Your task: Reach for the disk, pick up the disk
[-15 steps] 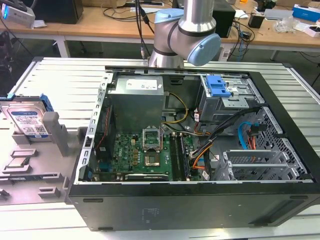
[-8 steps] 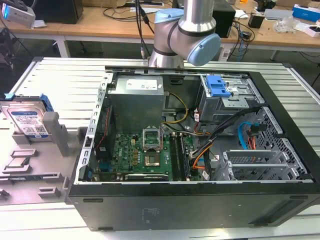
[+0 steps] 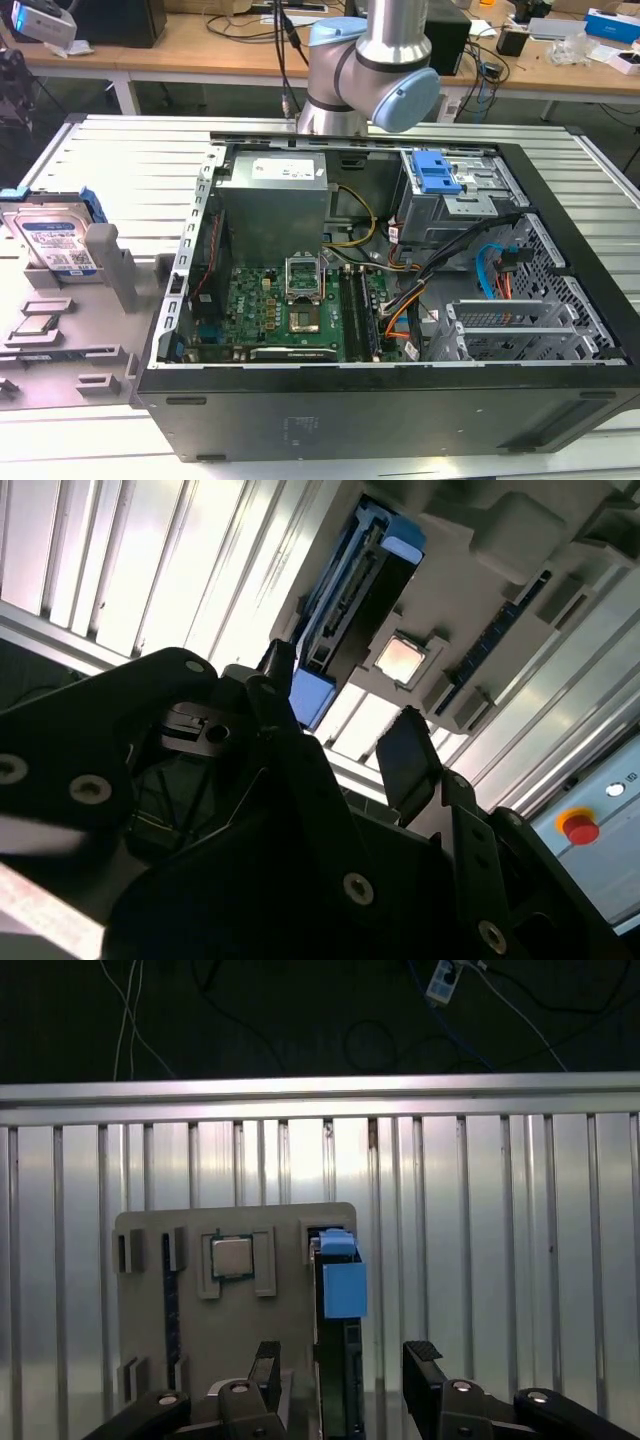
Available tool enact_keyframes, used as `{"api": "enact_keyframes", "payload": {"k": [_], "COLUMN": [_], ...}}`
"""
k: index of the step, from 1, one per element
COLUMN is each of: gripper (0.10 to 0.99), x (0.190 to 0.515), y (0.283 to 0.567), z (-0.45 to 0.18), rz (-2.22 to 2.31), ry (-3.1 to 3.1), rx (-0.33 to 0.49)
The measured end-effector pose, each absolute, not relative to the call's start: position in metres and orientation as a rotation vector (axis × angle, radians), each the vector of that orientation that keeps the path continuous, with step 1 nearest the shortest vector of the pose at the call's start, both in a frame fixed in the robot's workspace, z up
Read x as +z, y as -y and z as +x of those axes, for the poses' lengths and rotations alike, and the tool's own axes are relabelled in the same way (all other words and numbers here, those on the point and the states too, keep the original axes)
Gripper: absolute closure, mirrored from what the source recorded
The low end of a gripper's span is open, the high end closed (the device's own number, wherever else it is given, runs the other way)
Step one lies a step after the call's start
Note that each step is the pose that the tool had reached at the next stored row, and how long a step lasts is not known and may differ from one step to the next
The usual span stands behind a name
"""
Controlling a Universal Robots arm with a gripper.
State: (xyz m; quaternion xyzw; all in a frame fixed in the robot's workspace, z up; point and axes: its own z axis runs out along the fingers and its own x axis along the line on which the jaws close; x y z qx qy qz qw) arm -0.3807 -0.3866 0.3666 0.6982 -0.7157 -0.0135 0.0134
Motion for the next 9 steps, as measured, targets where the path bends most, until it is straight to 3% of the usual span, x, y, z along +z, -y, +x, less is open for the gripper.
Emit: {"api": "enact_keyframes", "payload": {"k": [9], "gripper": [0.482], "x": [0.354], "y": [0.386], "z": [-0.381], "rz": [2.175], "ry": [2.229], "rx": [-0.042]}}
